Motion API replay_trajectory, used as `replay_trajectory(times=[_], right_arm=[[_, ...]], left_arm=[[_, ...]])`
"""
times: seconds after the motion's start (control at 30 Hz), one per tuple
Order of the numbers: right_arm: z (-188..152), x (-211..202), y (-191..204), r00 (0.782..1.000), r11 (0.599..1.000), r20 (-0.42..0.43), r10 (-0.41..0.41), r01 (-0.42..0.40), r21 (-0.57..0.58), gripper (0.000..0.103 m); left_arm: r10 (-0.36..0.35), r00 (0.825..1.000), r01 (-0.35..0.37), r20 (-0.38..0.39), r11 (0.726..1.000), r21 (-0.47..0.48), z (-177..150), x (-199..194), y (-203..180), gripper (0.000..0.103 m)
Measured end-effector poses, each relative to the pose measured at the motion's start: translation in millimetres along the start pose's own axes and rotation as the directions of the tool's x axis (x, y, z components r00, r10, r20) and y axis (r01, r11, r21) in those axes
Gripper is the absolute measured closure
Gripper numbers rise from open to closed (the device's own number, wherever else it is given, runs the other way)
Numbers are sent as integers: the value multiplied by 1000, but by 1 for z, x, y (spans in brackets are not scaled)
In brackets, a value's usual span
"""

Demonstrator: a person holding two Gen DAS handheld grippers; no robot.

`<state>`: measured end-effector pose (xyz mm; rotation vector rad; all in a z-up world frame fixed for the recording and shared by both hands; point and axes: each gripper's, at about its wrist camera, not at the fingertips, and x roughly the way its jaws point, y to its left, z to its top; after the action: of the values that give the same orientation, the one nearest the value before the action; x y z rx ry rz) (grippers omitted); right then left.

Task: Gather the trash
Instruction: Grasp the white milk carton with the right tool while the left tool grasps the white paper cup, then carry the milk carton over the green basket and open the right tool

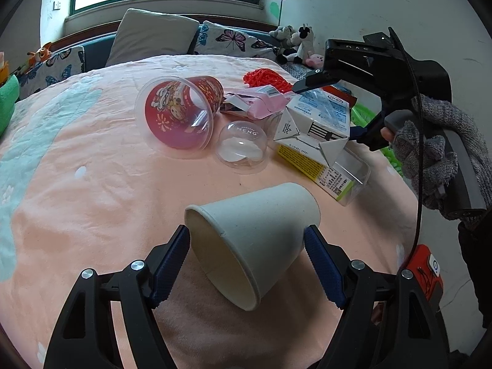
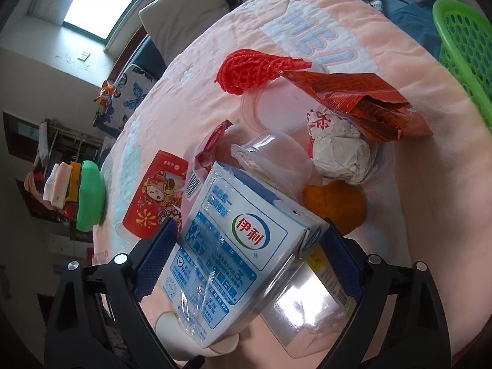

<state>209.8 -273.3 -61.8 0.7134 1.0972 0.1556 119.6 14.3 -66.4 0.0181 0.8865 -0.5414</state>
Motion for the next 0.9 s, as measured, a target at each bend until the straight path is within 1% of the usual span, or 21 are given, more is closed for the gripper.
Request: replay_trajectory(times=[0.1, 0.17, 0.2, 0.23, 0.33, 0.37, 0.47, 0.57, 0.63, 0.73, 0.83, 0.9], right_arm=[[0, -2, 0, 1000, 1000, 3, 15, -15, -10, 18], [-1, -7, 1, 1000, 999, 14, 21, -21, -24, 24], [-2, -11, 0, 999, 999, 21, 36, -35, -27, 27], [-2, -12, 1, 999, 998, 24, 46, -46, -31, 32], [-5, -22, -1, 997, 997, 38, 69, -67, -49, 40], [-6, -25, 0, 996, 996, 42, 75, -72, -61, 43], [-10, -34, 5, 993, 990, 63, 97, -90, -108, 50], [-17, -43, 10, 991, 984, 79, 108, -95, -153, 54], [-21, -48, 14, 990, 979, 96, 104, -85, -186, 55], [-24, -54, 20, 987, 972, 125, 97, -68, -224, 56], [-26, -63, 22, 984, 968, 148, 99, -61, -243, 56], [-27, -71, 19, 982, 966, 157, 106, -65, -248, 56]], left_arm=[[-14, 1000, 14, -1, 1000, -1, 1, 1, 0, 28], [-26, 1000, 26, -1, 1000, 2, 2, 1, -1, 30], [-32, 999, 32, 0, 999, 3, 2, 1, -2, 33], [-38, 999, 38, 0, 999, 3, 1, 1, -2, 35], [-69, 998, 69, -1, 998, 0, 0, 1, -5, 45], [-74, 997, 74, 1, 997, -2, 1, 1, -5, 48], [-100, 995, 100, 7, 995, -1, 0, -1, -8, 58], [-111, 994, 111, 11, 994, 5, 0, -2, -12, 68], [-122, 992, 122, 17, 993, 5, 0, -5, -15, 79], [-118, 993, 118, 30, 993, 12, 2, -9, -18, 92], [-115, 993, 115, 40, 993, 16, 3, -14, -22, 99], [-114, 992, 113, 47, 993, 22, 4, -18, -25, 99]])
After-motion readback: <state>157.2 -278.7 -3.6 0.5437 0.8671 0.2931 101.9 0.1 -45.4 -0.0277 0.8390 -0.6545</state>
